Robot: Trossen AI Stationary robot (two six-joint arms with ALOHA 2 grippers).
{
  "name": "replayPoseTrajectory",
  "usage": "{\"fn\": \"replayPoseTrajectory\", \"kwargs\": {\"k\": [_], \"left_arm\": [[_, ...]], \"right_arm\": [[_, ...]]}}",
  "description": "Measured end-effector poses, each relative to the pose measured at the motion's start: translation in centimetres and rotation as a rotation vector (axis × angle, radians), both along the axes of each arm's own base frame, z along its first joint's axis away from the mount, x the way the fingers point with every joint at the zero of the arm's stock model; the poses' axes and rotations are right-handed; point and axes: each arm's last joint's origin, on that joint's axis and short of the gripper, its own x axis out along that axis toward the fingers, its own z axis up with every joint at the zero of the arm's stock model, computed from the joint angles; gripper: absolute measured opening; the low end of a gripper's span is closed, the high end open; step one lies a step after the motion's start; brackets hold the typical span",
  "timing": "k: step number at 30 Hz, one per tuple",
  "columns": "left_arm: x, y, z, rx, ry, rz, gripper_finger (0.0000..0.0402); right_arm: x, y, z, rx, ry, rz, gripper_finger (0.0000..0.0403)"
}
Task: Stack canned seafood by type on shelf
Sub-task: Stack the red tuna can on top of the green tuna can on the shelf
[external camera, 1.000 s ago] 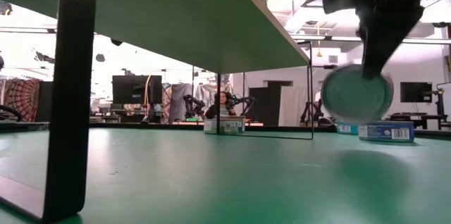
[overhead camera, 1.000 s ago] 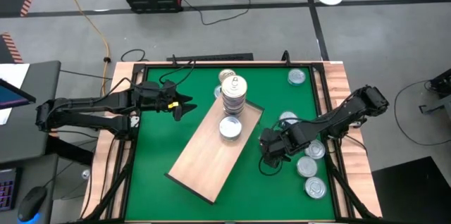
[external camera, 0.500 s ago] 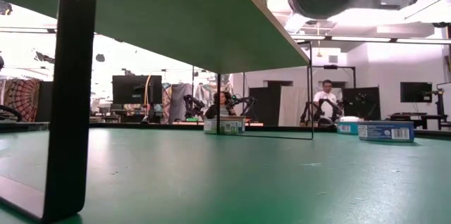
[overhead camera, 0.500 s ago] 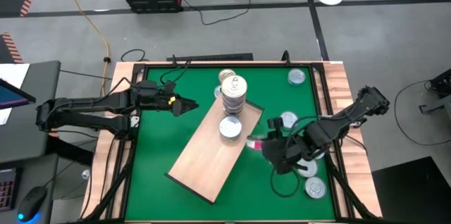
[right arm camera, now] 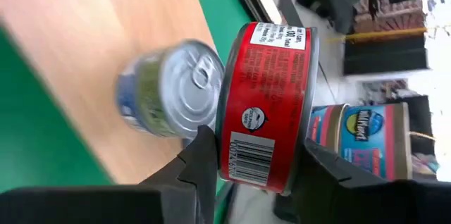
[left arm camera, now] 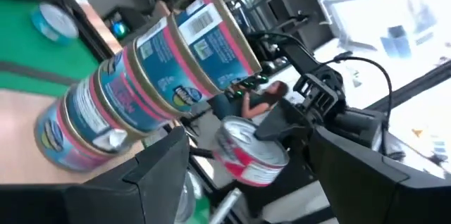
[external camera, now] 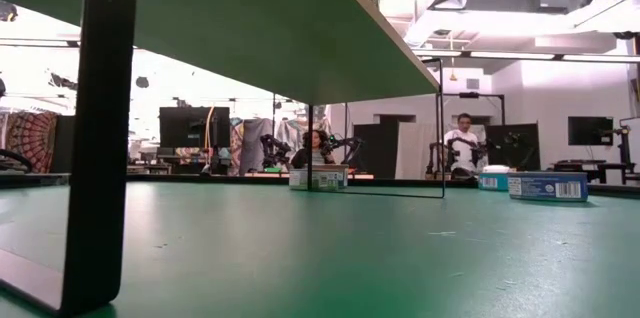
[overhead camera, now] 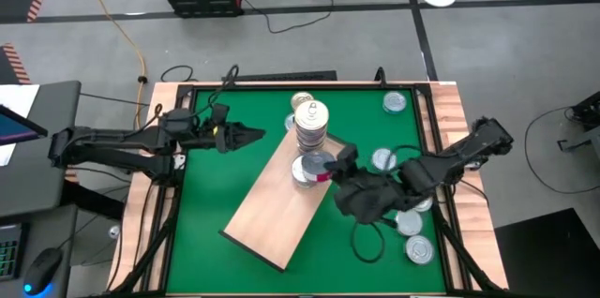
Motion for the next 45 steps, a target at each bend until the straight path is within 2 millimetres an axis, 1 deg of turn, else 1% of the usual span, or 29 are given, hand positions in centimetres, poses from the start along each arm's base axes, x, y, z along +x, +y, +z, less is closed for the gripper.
{"fn": "replayPoseTrajectory", "kwargs": {"k": [4,7,10,13,15,18,24,30,35,38,41,45], "left_arm": [[0.3,-1.3,1.1,0.150,0.046,0.046,0.0281],[0.6,-2.0,1.6,0.222,0.146,0.080,0.0281],[1.0,-2.8,2.4,0.287,0.236,0.073,0.0281],[2.0,-3.8,2.8,0.331,0.326,0.058,0.0281],[2.9,-4.5,2.4,0.365,0.393,0.049,0.0281],[4.2,-5.1,2.5,0.396,0.423,0.047,0.0281],[6.2,-5.7,1.8,0.399,0.470,0.026,0.0281],[6.5,-5.9,1.8,0.348,0.460,0.012,0.0281],[6.5,-5.6,2.0,0.277,0.439,0.020,0.0281],[6.6,-5.5,2.3,0.236,0.401,-0.015,0.0281],[6.7,-5.6,2.7,0.227,0.360,-0.020,0.0281],[6.7,-5.5,2.8,0.230,0.349,-0.008,0.0281]], "right_arm": [[1.6,-0.5,-1.3,-0.074,0.055,-0.011,0.0158],[2.7,-0.6,-2.3,-0.114,0.087,-0.010,0.0158],[3.2,-0.6,-2.9,-0.133,0.105,-0.020,0.0160],[3.3,-0.7,-3.0,-0.125,0.110,-0.017,0.0172],[3.4,-0.7,-3.0,-0.094,0.115,0.003,0.0184],[3.6,-0.9,-2.9,-0.047,0.081,-0.020,0.0204],[3.6,-1.0,-3.0,-0.005,0.067,-0.044,0.0240],[3.5,-0.9,-3.0,-0.004,0.068,-0.042,0.0262],[3.2,-0.9,-2.6,0.010,0.072,-0.014,0.0266],[2.8,-1.1,-2.0,0.027,0.070,0.007,0.0266],[2.9,-1.6,-2.0,0.031,0.072,-0.002,0.0266],[3.1,-1.9,-2.0,0.036,0.074,-0.008,0.0266]]}}
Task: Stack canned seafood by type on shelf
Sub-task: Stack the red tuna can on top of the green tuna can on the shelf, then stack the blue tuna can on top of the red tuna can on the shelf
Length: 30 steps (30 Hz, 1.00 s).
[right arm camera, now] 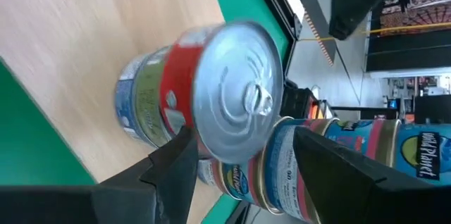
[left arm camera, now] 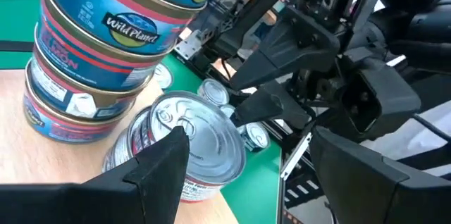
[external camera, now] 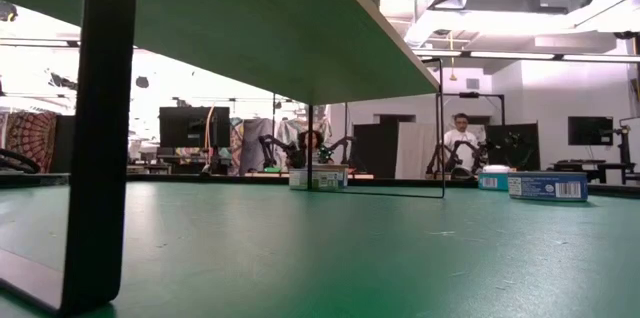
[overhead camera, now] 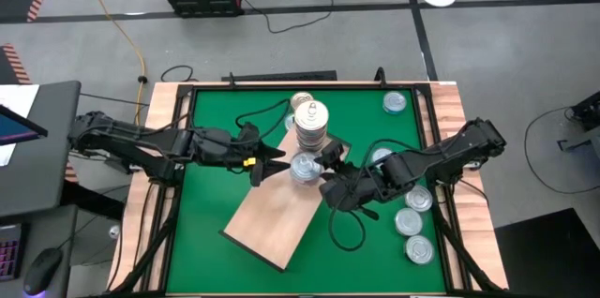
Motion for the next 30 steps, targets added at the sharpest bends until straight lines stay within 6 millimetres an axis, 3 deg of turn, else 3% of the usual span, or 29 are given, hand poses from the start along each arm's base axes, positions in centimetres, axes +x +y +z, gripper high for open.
{"fn": "replayPoseTrajectory", "kwargs": {"k": [7,12,16,21,30], "left_arm": [[0.0,-0.1,0.0,0.016,0.001,-0.045,0.0281],[-1.0,-0.1,0.6,0.030,-0.004,-0.078,0.0281],[-2.1,0.2,1.1,0.068,-0.008,-0.014,0.0281],[-2.7,0.4,1.5,0.093,-0.015,0.027,0.0281],[-2.7,0.5,0.8,0.107,0.047,0.012,0.0281]], "right_arm": [[-0.9,0.2,0.5,0.056,-0.036,-0.049,0.0266],[-4.1,0.0,1.6,0.263,-0.037,-0.162,0.0266],[-6.6,-1.1,1.2,0.434,-0.052,-0.392,0.0265],[-8.9,-3.1,-1.6,0.550,-0.076,-0.605,0.0261],[-10.5,-8.3,-9.1,0.674,0.148,-0.933,0.0213]]}}
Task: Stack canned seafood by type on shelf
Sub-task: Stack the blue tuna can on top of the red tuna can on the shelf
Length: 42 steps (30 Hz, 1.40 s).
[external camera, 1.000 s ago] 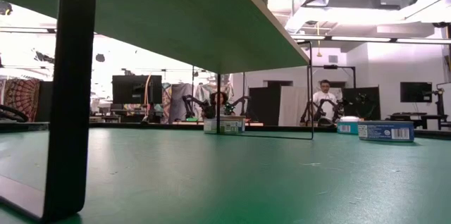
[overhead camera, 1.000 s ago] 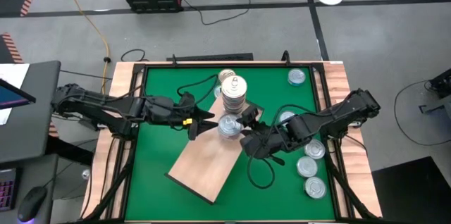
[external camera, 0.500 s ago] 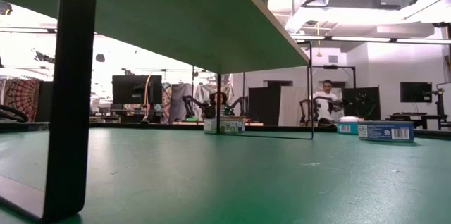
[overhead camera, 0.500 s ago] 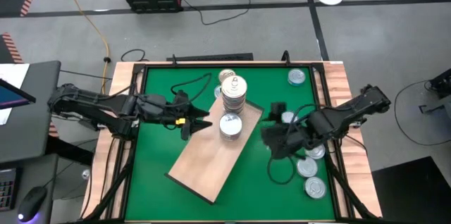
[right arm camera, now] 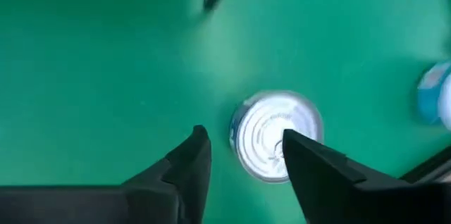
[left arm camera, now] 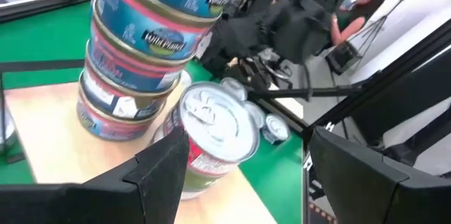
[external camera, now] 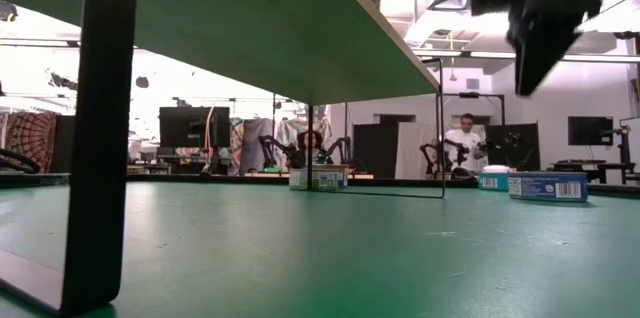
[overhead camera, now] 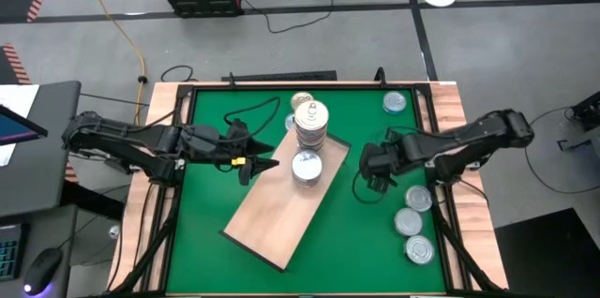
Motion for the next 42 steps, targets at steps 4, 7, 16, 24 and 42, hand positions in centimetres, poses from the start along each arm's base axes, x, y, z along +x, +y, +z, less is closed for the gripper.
{"fn": "replayPoseTrajectory", "kwargs": {"k": [4,7,16,24,42], "left_arm": [[-0.1,0.0,-0.3,0.026,0.030,-0.006,0.0281],[-0.2,0.0,-0.5,0.028,0.055,-0.028,0.0281],[-0.7,0.0,-0.4,0.034,0.072,-0.069,0.0281],[-1.0,0.0,-0.2,0.048,0.062,-0.068,0.0281],[-0.9,0.2,-0.1,0.087,0.059,-0.061,0.0281]], "right_arm": [[0.0,-3.1,-2.0,0.093,0.063,-0.063,0.0184],[-0.3,-5.1,-2.7,0.117,0.072,-0.110,0.0162],[-1.4,-8.8,-3.9,0.301,-0.061,-0.110,0.0123],[-2.6,-11.4,-5.5,0.361,0.008,-0.184,0.0133],[-3.0,-14.5,-9.0,0.391,0.233,-0.252,0.0120]]}}
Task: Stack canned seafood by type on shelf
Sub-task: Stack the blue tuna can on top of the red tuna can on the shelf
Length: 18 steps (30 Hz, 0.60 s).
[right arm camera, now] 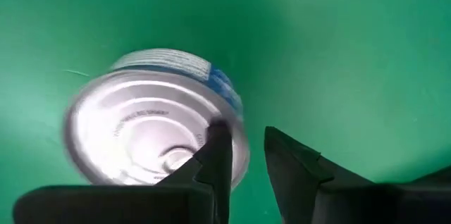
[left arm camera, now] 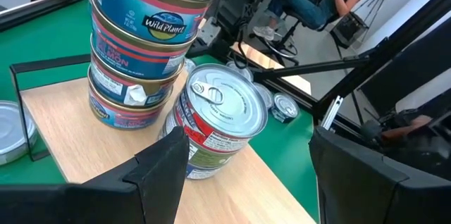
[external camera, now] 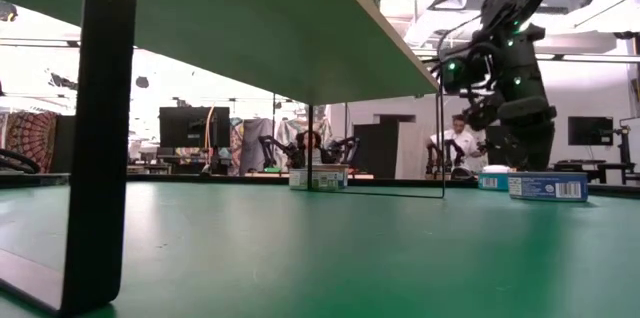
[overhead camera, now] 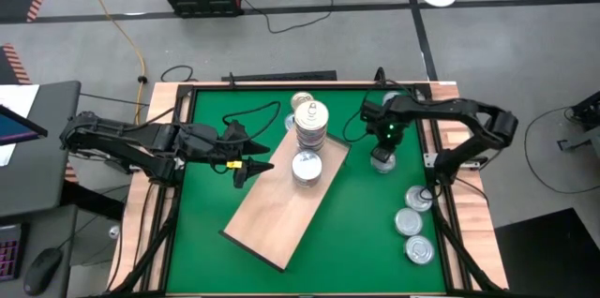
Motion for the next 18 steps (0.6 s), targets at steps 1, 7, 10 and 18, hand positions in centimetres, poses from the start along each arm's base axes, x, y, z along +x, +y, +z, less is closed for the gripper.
{"fn": "replayPoseTrajectory", "kwargs": {"k": [1,7,10,18], "left_arm": [[0.0,0.0,0.0,0.000,0.000,0.000,0.0281],[0.0,0.0,0.0,-0.007,0.000,-0.004,0.0281],[0.0,0.0,0.0,-0.008,0.000,-0.004,0.0281],[0.0,0.0,0.0,-0.008,0.001,-0.004,0.0281]], "right_arm": [[0.1,-0.2,-0.3,0.005,0.007,-0.008,0.0120],[-0.4,-1.7,-1.1,0.109,-0.044,-0.066,0.0106],[-0.9,-2.5,-1.1,0.127,-0.067,-0.098,0.0089],[-2.5,-4.6,-1.3,0.056,-0.034,-0.220,0.0016]]}}
